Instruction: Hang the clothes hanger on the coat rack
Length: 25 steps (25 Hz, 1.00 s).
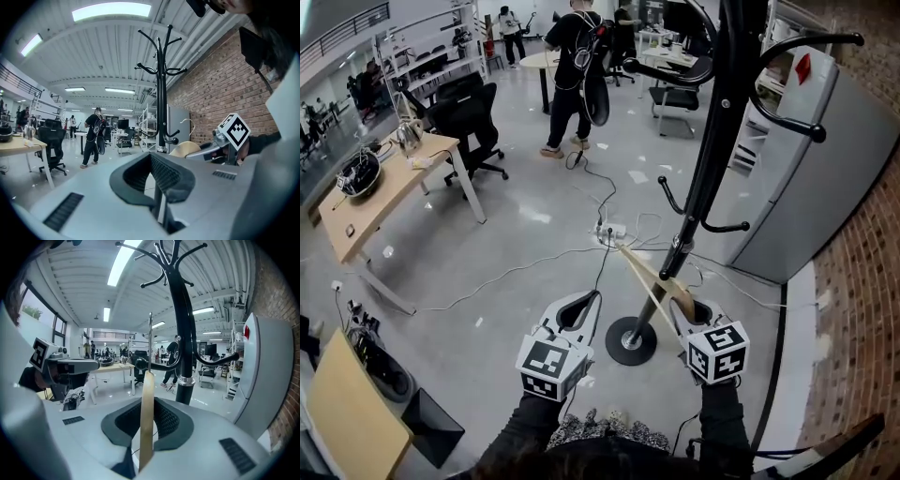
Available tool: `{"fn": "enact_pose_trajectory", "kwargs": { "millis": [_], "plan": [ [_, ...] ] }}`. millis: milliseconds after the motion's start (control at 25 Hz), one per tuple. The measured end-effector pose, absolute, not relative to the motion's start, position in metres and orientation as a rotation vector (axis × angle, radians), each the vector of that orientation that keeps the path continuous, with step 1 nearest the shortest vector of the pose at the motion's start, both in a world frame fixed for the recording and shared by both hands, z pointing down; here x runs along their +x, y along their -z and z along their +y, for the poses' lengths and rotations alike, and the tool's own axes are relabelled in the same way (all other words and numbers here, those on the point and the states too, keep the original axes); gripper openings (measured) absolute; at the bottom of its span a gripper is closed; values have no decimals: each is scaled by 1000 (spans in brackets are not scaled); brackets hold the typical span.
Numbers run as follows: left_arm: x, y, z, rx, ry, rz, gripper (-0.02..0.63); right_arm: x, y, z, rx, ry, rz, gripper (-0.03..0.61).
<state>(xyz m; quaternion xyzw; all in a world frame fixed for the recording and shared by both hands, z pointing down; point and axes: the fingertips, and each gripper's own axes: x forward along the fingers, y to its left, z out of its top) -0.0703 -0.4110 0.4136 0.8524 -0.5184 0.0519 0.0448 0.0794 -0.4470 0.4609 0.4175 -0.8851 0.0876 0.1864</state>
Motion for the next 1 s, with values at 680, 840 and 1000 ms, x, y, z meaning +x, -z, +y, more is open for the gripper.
{"fn": "enact_pose_trajectory", "kwargs": {
  "millis": [680,840,1000],
  "plan": [
    [-95,-431,-435,2466,-220,-1723,8,70,-532,-510,1036,-373,-2449,60],
    [-93,-431,-436,2468,-226,-1721,8,69,-537,-514,1033,-377,-2453,60],
    [-92,-432,-436,2470,-225,-1718,8,68,-540,-516,1033,-382,-2466,60]
  ]
}}
